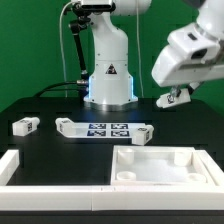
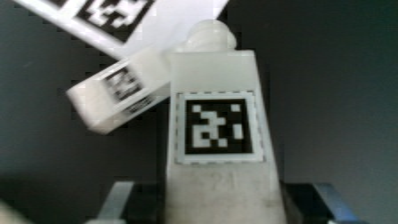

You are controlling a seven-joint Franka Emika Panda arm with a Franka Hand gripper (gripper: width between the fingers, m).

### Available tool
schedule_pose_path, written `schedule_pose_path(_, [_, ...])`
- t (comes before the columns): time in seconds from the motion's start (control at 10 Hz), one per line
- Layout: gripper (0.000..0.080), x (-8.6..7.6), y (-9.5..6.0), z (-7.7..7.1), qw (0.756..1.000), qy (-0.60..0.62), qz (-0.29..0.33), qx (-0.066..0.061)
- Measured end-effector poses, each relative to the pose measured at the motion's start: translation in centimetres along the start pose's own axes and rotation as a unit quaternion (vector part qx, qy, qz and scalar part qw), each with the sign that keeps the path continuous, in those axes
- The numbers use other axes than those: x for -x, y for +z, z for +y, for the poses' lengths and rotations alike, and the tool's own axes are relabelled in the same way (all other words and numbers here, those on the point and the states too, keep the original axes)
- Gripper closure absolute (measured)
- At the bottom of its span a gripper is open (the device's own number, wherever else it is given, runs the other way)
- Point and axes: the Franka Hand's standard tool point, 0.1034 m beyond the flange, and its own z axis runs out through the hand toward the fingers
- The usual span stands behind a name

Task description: Assemble square table

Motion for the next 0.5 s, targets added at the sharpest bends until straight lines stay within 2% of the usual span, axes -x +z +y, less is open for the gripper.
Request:
schedule_pose_path(0.1, [0.0509, 0.1, -2.77, 2.65, 0.999, -0.005, 0.04, 0.007])
schedule_pose_path(0.2, [0.0509, -0.49, -2.58, 2.8, 0.996, 0.004, 0.086, 0.016])
schedule_pose_path(0.3, [0.0509, -0.18, -2.04, 2.63, 0.994, -0.003, 0.106, 0.019])
schedule_pose_path(0.5, [0.0509, -0.73, -2.53, 3.12, 0.983, -0.001, 0.182, 0.025])
